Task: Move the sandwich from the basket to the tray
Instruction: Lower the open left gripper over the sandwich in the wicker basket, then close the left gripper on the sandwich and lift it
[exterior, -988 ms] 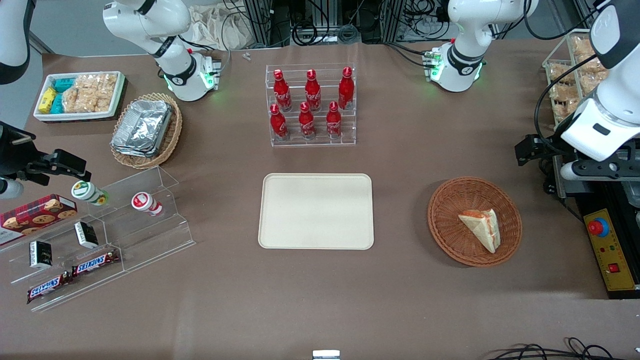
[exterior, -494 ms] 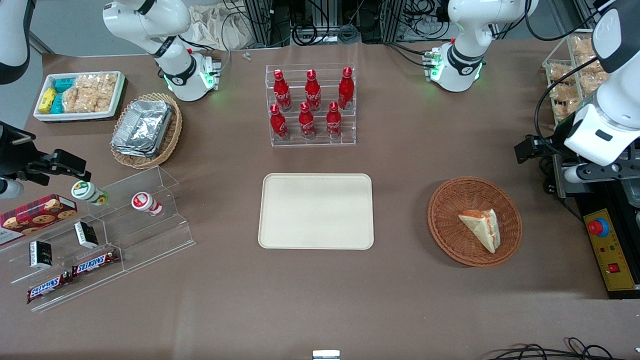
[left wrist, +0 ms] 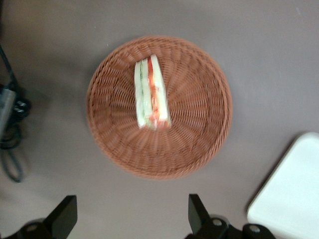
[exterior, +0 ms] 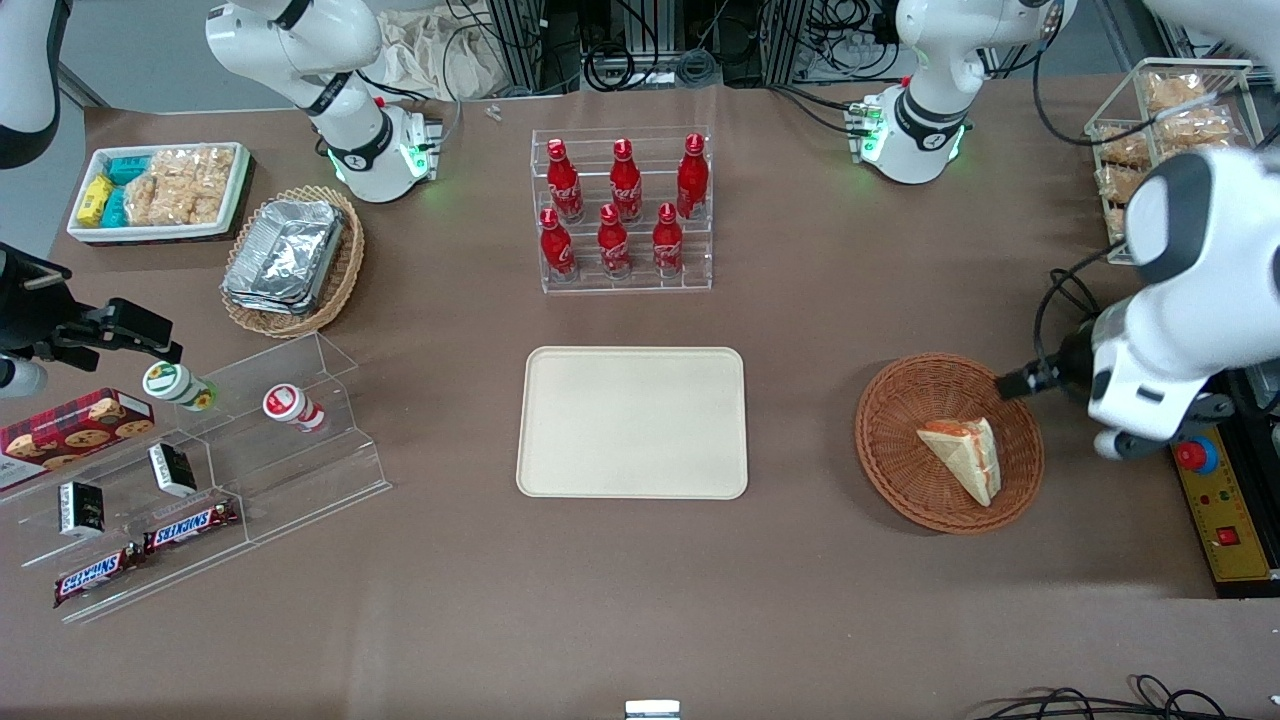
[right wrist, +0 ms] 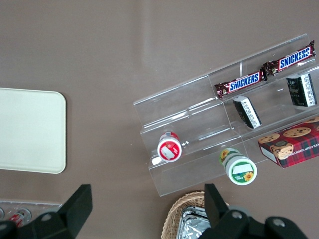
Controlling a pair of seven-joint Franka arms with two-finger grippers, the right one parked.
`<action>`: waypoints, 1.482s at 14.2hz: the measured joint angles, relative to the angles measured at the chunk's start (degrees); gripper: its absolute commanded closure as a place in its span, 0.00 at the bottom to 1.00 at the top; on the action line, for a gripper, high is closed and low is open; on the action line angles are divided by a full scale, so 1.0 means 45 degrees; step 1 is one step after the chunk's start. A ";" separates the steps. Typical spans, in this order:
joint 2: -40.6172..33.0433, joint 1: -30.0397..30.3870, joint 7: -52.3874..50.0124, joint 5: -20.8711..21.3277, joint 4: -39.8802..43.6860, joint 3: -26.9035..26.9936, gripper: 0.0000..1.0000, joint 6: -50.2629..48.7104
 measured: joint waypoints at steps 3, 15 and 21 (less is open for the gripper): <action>0.0671 0.0000 -0.2080 0.0005 -0.1311 -0.0001 0.00 0.2377; 0.2799 -0.0021 -0.4088 0.0405 -0.2869 0.0618 0.59 0.6903; 0.2922 -0.0041 -0.4437 0.0407 -0.2782 0.0601 1.00 0.6975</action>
